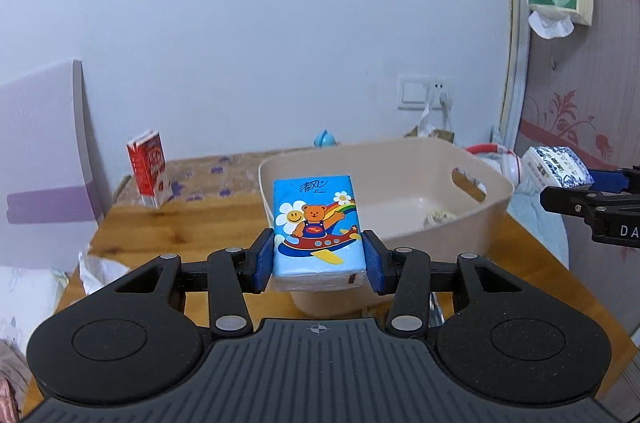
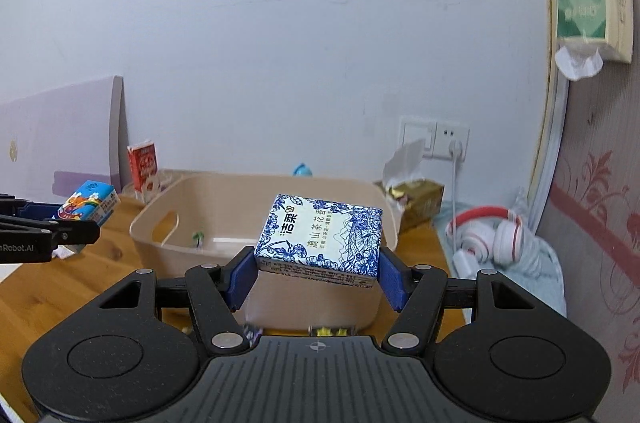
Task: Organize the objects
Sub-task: 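Carry tissue pack and patterned box over the basket and open both tools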
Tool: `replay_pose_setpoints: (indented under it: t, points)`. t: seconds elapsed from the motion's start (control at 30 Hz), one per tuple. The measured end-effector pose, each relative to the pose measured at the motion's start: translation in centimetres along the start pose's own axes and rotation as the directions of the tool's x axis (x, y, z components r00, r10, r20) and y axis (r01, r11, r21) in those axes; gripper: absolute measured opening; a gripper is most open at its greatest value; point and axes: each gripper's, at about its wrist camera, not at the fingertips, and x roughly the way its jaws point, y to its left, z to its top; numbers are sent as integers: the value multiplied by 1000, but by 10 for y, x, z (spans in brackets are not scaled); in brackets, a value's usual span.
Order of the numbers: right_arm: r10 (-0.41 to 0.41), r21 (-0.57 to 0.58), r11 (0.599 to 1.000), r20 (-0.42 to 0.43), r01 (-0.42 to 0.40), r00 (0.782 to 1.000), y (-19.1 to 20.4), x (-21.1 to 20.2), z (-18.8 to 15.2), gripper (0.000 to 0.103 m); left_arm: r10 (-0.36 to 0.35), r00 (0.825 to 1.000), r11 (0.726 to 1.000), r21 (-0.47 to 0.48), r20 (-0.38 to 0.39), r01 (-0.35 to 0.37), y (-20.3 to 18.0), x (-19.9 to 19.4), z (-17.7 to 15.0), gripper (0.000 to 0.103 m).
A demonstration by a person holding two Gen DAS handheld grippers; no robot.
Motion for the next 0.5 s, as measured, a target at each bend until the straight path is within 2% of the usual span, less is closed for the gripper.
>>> replay_pose_setpoints:
  t: [0.27, 0.5]
  points:
    - [-12, -23, 1000, 38, 13, 999, -1, 18, 24, 61, 11, 999, 999, 48, 40, -13, -10, 24, 26, 47]
    - [-10, -36, 999, 35, 12, 999, -2, 41, 32, 61, -5, 1000, 998, 65, 24, 3, -20, 50, 39, 47]
